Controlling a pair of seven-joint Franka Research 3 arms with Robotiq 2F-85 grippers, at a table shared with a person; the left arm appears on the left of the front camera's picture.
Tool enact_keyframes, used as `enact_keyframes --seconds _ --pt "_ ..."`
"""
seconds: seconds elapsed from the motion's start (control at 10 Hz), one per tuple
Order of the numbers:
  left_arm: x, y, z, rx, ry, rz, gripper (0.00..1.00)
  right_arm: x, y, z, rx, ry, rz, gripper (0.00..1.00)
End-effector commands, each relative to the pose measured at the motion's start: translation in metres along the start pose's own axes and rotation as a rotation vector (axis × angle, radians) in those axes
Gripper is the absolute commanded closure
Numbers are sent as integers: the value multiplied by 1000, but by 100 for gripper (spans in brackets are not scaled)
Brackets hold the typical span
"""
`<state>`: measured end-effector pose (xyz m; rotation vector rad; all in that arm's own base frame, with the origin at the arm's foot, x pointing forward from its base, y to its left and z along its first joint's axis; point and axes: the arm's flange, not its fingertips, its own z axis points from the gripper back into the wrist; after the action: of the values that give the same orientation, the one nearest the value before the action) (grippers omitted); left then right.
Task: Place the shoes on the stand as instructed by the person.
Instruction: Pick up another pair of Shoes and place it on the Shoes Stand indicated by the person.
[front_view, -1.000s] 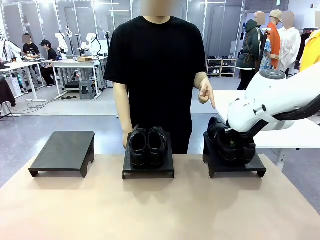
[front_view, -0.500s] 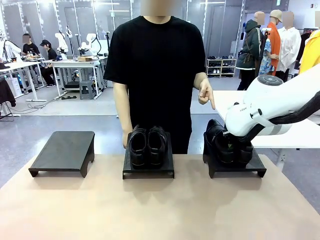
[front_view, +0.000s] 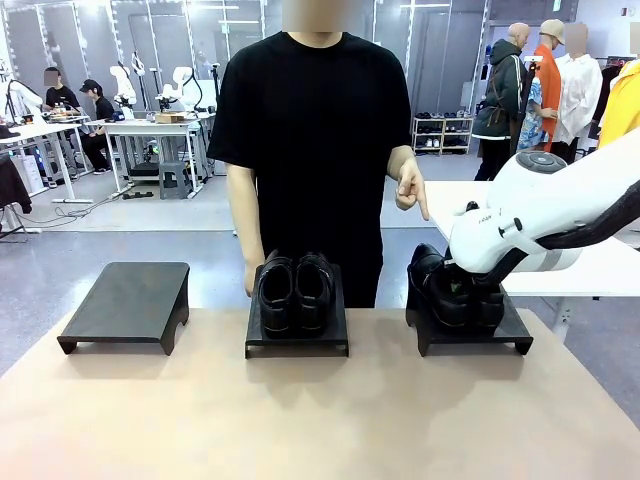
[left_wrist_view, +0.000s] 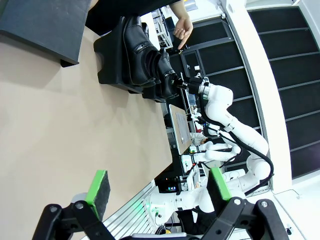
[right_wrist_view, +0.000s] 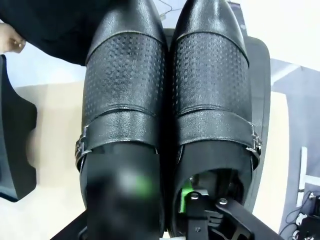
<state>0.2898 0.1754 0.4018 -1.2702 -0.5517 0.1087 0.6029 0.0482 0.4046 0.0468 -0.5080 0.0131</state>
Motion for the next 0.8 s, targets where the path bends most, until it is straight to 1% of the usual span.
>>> enact_keyframes --seconds 0.0,0.1,0.3,0.4,0.5,0.6,0.7 --pt "0 0 1 -17 0 -14 0 4 -3 1 17 -27 5 6" --pt "0 0 1 -17 0 -14 0 3 -3 1 13 -20 0 0" --pt "0 0 1 -17 0 -14 0 2 -6 6 21 -19 0 0" --pt "0 0 1 -17 0 -14 0 1 -7 10 22 -25 2 12" --pt "0 0 1 -17 0 -14 0 2 -8 11 24 -28 -1 3" --pt "0 0 1 -17 0 -14 0 2 -8 14 28 -30 -5 0" --pt "0 0 1 -17 0 -14 0 4 -8 17 5 -32 -18 0"
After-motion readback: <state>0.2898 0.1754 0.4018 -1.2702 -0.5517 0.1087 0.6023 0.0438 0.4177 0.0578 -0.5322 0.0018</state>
